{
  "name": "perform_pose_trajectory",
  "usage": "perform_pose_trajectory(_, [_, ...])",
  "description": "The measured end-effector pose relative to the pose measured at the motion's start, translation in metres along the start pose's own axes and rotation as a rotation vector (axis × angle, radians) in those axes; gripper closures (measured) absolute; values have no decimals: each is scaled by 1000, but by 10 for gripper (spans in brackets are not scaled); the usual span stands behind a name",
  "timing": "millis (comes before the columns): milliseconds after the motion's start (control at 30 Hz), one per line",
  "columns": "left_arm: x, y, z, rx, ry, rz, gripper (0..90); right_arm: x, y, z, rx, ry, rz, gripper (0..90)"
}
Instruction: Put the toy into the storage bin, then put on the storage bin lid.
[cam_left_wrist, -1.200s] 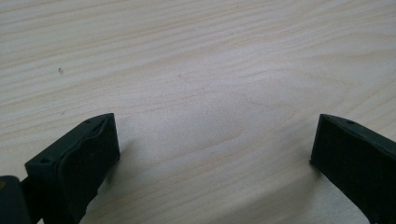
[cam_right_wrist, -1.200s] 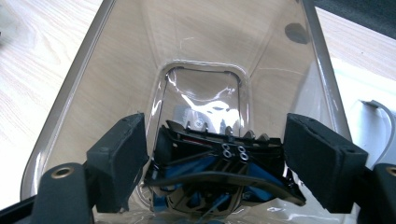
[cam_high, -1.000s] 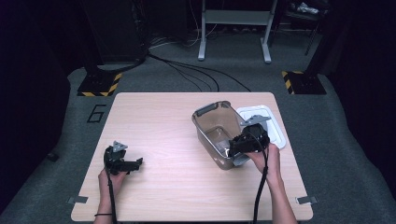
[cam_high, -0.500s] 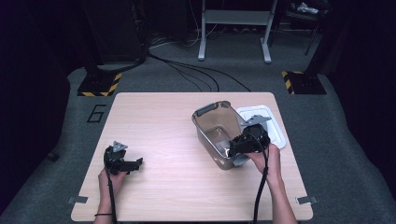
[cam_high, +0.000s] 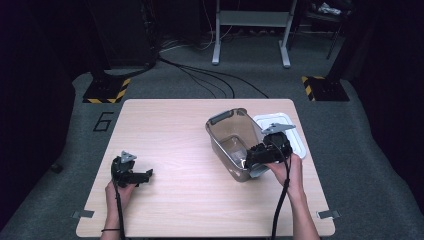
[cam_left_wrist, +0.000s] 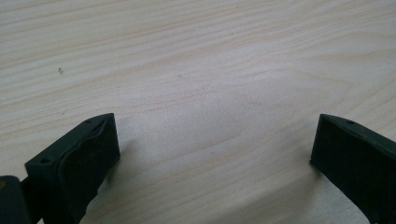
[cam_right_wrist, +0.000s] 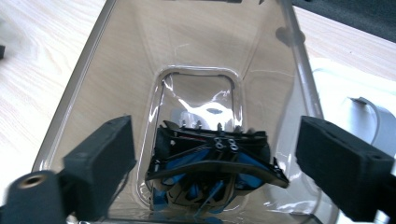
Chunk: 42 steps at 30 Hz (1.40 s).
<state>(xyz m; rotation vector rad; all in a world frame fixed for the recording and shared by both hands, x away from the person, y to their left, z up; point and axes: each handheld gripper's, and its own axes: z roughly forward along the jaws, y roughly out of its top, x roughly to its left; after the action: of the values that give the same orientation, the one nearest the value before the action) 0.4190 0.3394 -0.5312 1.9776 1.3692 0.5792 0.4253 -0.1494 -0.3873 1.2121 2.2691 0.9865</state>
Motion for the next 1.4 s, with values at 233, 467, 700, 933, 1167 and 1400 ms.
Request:
perform_pose_trajectory(233, [0,0,0,0,-1,-1,10,-16,0,-10,-41,-4,42,15])
perform_pose_trajectory(467, [0,0,0,0,-1,-1,10,-38,2,-17,-78,-32,90,6])
perform_pose_trajectory(700, [0,0,0,0,-2,-1,10,-64,0,-20,-89,-60,138,5])
perform_pose_trajectory(933, [0,0,0,0,-2,-1,10,-85,-4,-15,-93,-78,189,8])
perform_pose_trajectory(1167, [0,0,0,0,-1,-1,10,-100,-8,-9,-93,-98,221,14])
perform_pose_trajectory(1400, [0,0,0,0,0,0,10,-112,-14,4,-69,-113,244,20])
